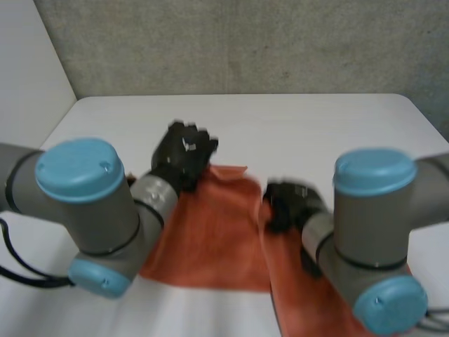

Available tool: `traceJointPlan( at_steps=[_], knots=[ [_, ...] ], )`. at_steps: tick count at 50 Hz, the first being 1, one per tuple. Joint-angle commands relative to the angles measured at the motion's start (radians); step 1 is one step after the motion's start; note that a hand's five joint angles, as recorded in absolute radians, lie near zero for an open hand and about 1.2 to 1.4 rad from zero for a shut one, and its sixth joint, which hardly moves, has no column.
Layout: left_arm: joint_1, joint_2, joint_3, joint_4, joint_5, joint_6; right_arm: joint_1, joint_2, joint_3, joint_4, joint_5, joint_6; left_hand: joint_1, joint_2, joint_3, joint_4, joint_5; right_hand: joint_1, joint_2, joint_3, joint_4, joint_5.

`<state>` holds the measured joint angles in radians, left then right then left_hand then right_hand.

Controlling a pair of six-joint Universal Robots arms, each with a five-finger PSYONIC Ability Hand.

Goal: Fold the laundry

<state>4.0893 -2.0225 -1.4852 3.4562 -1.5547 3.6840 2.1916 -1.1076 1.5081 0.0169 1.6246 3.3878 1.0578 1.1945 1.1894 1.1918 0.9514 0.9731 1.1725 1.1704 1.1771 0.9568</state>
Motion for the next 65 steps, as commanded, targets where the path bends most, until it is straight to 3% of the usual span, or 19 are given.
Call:
traceJointPlan(
  at_steps=[1,9,17,24,33,36,38,41,44,52,53,57,65],
  knots=[
    [0.028,0.021,0.21,0.076,-0.012,-0.009,-0.027,-0.119,-0.26,-0.156,0.009,-0.304,0.338,0.202,0.207,0.204,0.27,0.423,0.224,0.226,0.219,0.265],
    [0.057,0.157,0.243,0.205,-0.093,-0.01,-0.064,-0.135,-0.497,-0.077,-0.044,-0.502,0.338,0.202,0.207,0.204,0.27,0.423,0.224,0.226,0.219,0.265],
    [0.01,0.266,-0.157,0.157,-0.111,-0.016,-0.105,-0.098,-0.46,0.178,-0.187,-0.539,0.338,0.202,0.207,0.204,0.27,0.423,0.224,0.226,0.219,0.265],
    [-0.113,0.225,-0.335,0.109,-0.12,-0.102,-0.15,0.07,-0.457,0.427,-0.238,-0.62,0.338,0.202,0.207,0.204,0.27,0.423,0.224,0.226,0.219,0.265],
    [-0.113,0.099,-0.307,0.0,-0.12,-0.16,-0.161,0.134,-0.465,0.403,-0.233,-0.662,0.338,0.202,0.207,0.204,0.27,0.423,0.224,0.226,0.219,0.265],
    [-0.104,0.104,-0.294,-0.014,-0.116,-0.16,-0.162,0.135,-0.433,0.374,-0.233,-0.662,0.122,-0.014,-0.009,-0.012,0.054,0.423,0.224,0.226,0.219,0.265],
    [-0.081,0.113,-0.28,-0.015,-0.105,-0.157,-0.162,0.134,-0.407,0.36,-0.233,-0.663,-0.253,-0.39,-0.384,-0.387,-0.321,0.423,0.224,0.226,0.219,0.265],
    [-0.058,0.129,-0.247,-0.015,-0.097,-0.153,-0.162,0.132,-0.356,0.324,-0.235,-0.663,-0.401,-0.537,-0.532,-0.535,-0.469,0.423,0.224,0.226,0.219,0.265],
    [-0.035,0.154,-0.205,-0.017,-0.073,-0.153,-0.162,0.115,-0.309,0.288,-0.235,-0.663,-0.43,-0.567,-0.562,-0.564,-0.498,0.423,0.224,0.226,0.219,0.265],
    [0.095,0.16,-0.127,-0.08,0.1,-0.15,-0.165,0.078,-0.256,0.245,-0.236,-0.662,-0.463,-0.599,-0.594,-0.597,-0.531,0.423,0.224,0.226,0.219,0.265],
    [0.133,0.148,-0.113,-0.124,0.155,-0.151,-0.165,0.077,-0.256,0.242,-0.236,-0.662,-0.466,-0.602,-0.597,-0.6,-0.534,0.423,0.224,0.226,0.219,0.265],
    [0.172,0.116,-0.11,-0.17,0.232,-0.154,-0.177,0.069,-0.246,0.23,-0.235,-0.642,-0.463,-0.599,-0.594,-0.597,-0.531,0.423,0.224,0.226,0.219,0.265],
    [0.227,0.068,-0.151,-0.177,0.281,-0.153,-0.188,0.074,-0.241,0.218,-0.242,-0.576,-0.436,-0.573,-0.568,-0.57,-0.504,0.423,0.224,0.226,0.219,0.265]
  ],
)
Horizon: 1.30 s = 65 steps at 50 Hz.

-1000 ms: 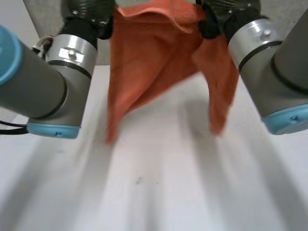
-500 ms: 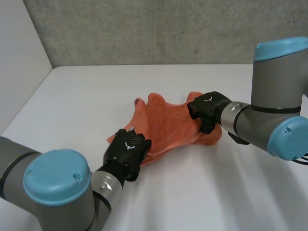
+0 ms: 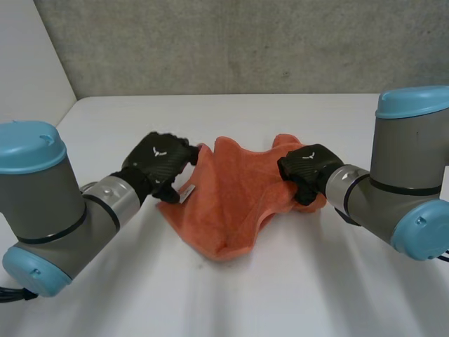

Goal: Fold the laundry

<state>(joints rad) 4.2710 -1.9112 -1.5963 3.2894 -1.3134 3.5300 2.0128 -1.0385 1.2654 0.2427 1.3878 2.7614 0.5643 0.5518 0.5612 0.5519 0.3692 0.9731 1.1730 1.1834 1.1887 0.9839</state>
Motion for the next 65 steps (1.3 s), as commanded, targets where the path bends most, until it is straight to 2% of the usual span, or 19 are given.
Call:
traceJointPlan(
  at_steps=[1,6,8,16,21,28,59,65],
  knots=[
    [0.049,-0.045,-0.05,-0.008,0.042,0.003,-0.009,0.006,0.002,-0.008,-0.006,0.05,0.057,0.07,0.06,0.07,0.078,0.423,0.223,0.213,0.208,0.238],
    [0.063,-0.051,-0.085,0.001,0.059,0.004,-0.009,0.009,0.014,-0.01,-0.006,0.05,0.007,0.02,0.01,0.02,0.028,0.423,0.223,0.213,0.208,0.238],
    [0.064,-0.068,-0.094,0.021,0.089,0.006,-0.008,0.009,0.015,-0.01,-0.006,0.05,-0.116,-0.103,-0.113,-0.103,-0.095,0.423,0.223,0.213,0.208,0.238],
    [0.072,-0.137,-0.091,0.087,0.109,0.007,-0.008,0.011,0.018,-0.01,-0.006,0.05,-0.107,-0.095,-0.104,-0.095,-0.087,0.423,0.223,0.213,0.208,0.238],
    [0.081,-0.169,-0.088,0.121,0.115,0.007,-0.009,0.012,0.022,-0.011,-0.006,0.05,-0.043,-0.03,-0.04,-0.03,-0.022,0.423,0.223,0.213,0.208,0.238],
    [0.081,-0.195,-0.091,0.131,0.181,0.009,-0.014,0.015,0.022,-0.013,-0.006,0.05,0.04,0.052,0.043,0.052,0.06,0.423,0.223,0.213,0.208,0.238],
    [0.059,-0.31,0.022,0.133,0.181,0.01,-0.013,0.029,0.026,-0.016,-0.007,0.05,0.236,0.249,0.239,0.249,0.257,0.423,0.223,0.213,0.208,0.238],
    [0.05,-0.319,0.036,0.133,0.18,0.01,-0.013,0.029,0.026,-0.017,-0.006,0.05,0.427,0.439,0.43,0.439,0.447,0.423,0.223,0.213,0.208,0.238]
  ],
)
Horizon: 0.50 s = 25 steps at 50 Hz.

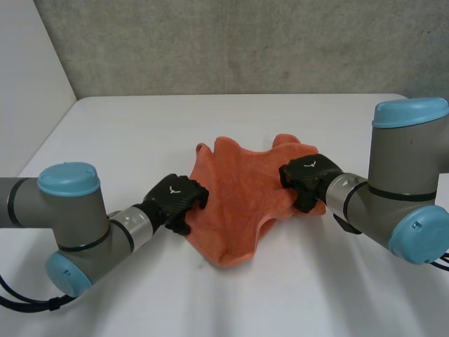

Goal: Fold the laundry

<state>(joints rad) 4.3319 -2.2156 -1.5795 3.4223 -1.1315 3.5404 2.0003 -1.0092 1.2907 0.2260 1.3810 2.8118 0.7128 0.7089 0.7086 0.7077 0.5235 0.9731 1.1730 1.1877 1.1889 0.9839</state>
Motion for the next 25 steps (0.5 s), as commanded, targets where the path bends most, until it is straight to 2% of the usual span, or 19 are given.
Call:
traceJointPlan(
  at_steps=[1,6,13,20,25],
  knots=[
    [-0.011,-0.016,0.021,0.0,-0.004,0.0,0.0,0.0,0.001,0.0,0.001,0.0,0.319,0.323,0.324,0.324,0.334,0.423,0.223,0.209,0.207,0.238],
    [-0.012,-0.018,0.029,0.006,-0.007,-0.001,0.0,-0.002,-0.001,0.0,0.001,0.002,0.683,0.686,0.687,0.688,0.697,0.423,0.223,0.209,0.207,0.238],
    [-0.011,-0.004,0.042,0.034,-0.06,-0.003,-0.002,-0.009,-0.01,0.007,0.004,0.003,0.683,0.687,0.688,0.689,0.698,0.423,0.223,0.209,0.207,0.238],
    [0.006,0.201,-0.025,0.003,-0.143,0.0,0.0,-0.048,-0.025,0.047,0.001,-0.011,0.683,0.687,0.688,0.689,0.698,0.423,0.223,0.209,0.207,0.238],
    [0.022,0.336,-0.114,-0.006,-0.154,0.0,-0.002,-0.049,-0.115,0.215,-0.03,-0.092,0.683,0.687,0.688,0.689,0.698,0.423,0.223,0.209,0.207,0.238]
  ],
)
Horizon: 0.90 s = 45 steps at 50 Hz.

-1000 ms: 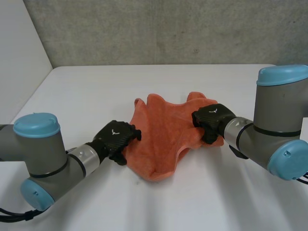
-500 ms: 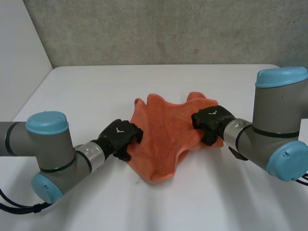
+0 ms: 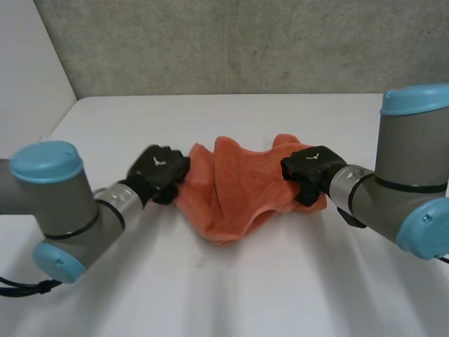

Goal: Fold the laundry

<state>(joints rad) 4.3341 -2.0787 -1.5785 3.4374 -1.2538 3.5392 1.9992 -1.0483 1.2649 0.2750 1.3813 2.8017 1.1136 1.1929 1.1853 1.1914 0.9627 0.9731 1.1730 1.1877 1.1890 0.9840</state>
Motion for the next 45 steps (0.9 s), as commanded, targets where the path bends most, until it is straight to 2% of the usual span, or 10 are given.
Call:
traceJointPlan(
  at_steps=[1,8,20,21,23,26,30,32,41,45],
  knots=[
    [0.021,0.234,-0.132,-0.023,-0.033,0.001,0.001,0.002,-0.108,0.18,-0.033,-0.099,0.283,0.203,0.211,0.205,0.259,0.423,0.223,0.209,0.207,0.238],
    [0.018,0.298,-0.17,-0.037,-0.056,0.0,0.013,0.16,-0.291,0.233,-0.015,-0.234,0.283,0.203,0.211,0.205,0.259,0.418,0.218,0.204,0.202,0.233],
    [0.047,0.37,-0.224,-0.098,-0.22,0.081,0.087,0.272,-0.413,0.228,-0.068,-0.541,0.283,0.203,0.211,0.205,0.259,0.404,0.204,0.189,0.188,0.218],
    [0.05,0.377,-0.228,-0.096,-0.222,0.086,0.092,0.28,-0.417,0.217,-0.074,-0.565,0.283,0.203,0.211,0.205,0.259,0.34,0.14,0.125,0.124,0.154],
    [0.056,0.385,-0.235,-0.098,-0.222,0.09,0.102,0.3,-0.421,0.118,-0.087,-0.638,0.283,0.203,0.211,0.205,0.259,-0.265,-0.465,-0.479,-0.481,-0.45],
    [0.064,0.388,-0.236,-0.098,-0.222,0.084,0.112,0.306,-0.407,0.0,-0.079,-0.648,0.283,0.203,0.211,0.205,0.259,-0.465,-0.665,-0.68,-0.681,-0.651],
    [0.073,0.388,-0.238,-0.098,-0.225,0.082,0.107,0.275,-0.329,-0.184,-0.056,-0.594,0.283,0.203,0.211,0.205,0.259,-0.544,-0.744,-0.759,-0.76,-0.73],
    [0.076,0.385,-0.236,-0.096,-0.225,0.082,0.099,0.193,-0.254,-0.237,-0.041,-0.518,0.283,0.203,0.211,0.205,0.259,-0.568,-0.768,-0.783,-0.784,-0.754],
    [0.078,0.374,-0.225,-0.086,-0.222,0.079,0.076,-0.044,0.025,-0.237,-0.013,-0.127,0.283,0.203,0.211,0.205,0.259,-0.521,-0.721,-0.736,-0.737,-0.707],
    [0.076,0.368,-0.216,-0.086,-0.222,0.079,-0.046,-0.18,0.19,-0.199,-0.018,0.12,0.283,0.203,0.211,0.205,0.259,-0.439,-0.639,-0.654,-0.655,-0.625]
  ],
)
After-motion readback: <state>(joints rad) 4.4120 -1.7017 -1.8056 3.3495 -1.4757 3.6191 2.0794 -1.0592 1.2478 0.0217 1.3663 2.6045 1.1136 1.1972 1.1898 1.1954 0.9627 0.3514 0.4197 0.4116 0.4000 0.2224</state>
